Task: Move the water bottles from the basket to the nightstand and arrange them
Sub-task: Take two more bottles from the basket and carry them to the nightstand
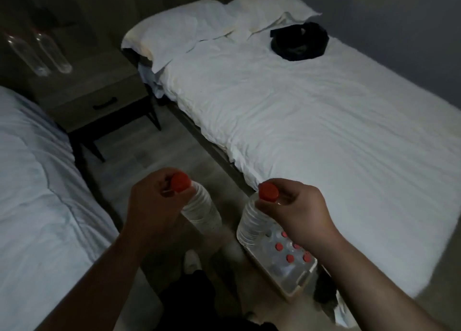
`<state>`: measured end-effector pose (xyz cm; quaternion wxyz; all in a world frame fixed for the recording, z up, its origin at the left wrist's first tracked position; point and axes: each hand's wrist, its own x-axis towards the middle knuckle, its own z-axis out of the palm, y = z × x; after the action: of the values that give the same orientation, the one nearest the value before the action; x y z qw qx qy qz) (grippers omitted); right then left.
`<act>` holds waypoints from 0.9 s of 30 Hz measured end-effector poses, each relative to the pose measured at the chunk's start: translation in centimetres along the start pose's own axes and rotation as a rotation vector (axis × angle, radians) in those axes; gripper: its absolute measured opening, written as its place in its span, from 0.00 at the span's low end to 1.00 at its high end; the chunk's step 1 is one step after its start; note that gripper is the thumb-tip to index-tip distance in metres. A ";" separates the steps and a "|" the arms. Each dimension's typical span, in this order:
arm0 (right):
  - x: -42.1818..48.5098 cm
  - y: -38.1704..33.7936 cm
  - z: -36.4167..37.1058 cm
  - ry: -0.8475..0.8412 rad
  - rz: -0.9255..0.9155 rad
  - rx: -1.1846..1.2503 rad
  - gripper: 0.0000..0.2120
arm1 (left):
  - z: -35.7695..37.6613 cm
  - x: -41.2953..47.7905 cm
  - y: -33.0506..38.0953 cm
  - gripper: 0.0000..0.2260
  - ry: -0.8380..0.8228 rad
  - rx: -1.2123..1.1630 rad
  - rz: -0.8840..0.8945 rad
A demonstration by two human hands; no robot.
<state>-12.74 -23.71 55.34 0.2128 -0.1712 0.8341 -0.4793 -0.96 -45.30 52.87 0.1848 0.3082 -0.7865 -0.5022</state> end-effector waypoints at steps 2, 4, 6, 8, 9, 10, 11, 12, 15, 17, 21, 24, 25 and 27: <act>2.4 -1.8 2.0 -0.017 -0.005 0.018 0.09 | -2.7 2.0 -1.0 0.15 0.043 0.018 -0.033; 4.9 -3.5 4.1 -0.036 -0.017 0.015 0.10 | -5.2 4.2 -2.1 0.13 0.076 0.054 -0.057; 7.1 -5.1 6.0 -0.059 -0.019 0.029 0.10 | -7.4 6.3 -3.2 0.14 0.091 0.057 -0.093; 9.2 -6.7 8.0 -0.080 -0.046 0.041 0.09 | -9.5 8.4 -4.0 0.15 0.092 0.060 -0.104; 10.2 -7.6 9.0 -0.091 -0.062 0.036 0.09 | -10.5 9.4 -4.3 0.15 0.092 0.068 -0.092; 11.1 -8.3 9.9 -0.098 -0.074 0.032 0.09 | -11.4 10.2 -4.6 0.16 0.094 0.076 -0.079; 12.0 -9.1 10.7 -0.099 -0.082 0.038 0.09 | -12.2 11.1 -4.8 0.16 0.101 0.079 -0.075; 12.9 -9.8 11.5 -0.099 -0.088 0.054 0.09 | -12.9 11.9 -5.0 0.16 0.111 0.079 -0.083; 15.1 -11.5 13.7 -0.120 -0.107 0.084 0.08 | -14.8 13.6 -5.2 0.17 0.152 0.061 -0.075; 16.5 -12.6 15.0 -0.138 -0.126 0.087 0.08 | -15.8 14.5 -5.4 0.17 0.174 0.065 -0.052; 19.7 -14.6 17.6 -0.185 -0.145 0.093 0.07 | -17.6 16.6 -5.9 0.18 0.253 0.036 -0.103; 22.6 -15.7 19.4 -0.220 -0.166 0.072 0.08 | -18.7 18.6 -6.3 0.20 0.302 0.053 -0.132; 23.6 -16.1 19.9 -0.230 -0.175 0.063 0.08 | -19.0 19.3 -6.4 0.20 0.316 0.058 -0.140; 26.0 -16.9 20.8 -0.248 -0.197 0.043 0.08 | -19.5 21.1 -6.7 0.19 0.343 0.089 -0.162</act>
<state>-22.69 -59.74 55.77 0.2698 -0.3053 0.7702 -0.4907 -2.87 -74.69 54.72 0.2615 0.4594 -0.7376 -0.4202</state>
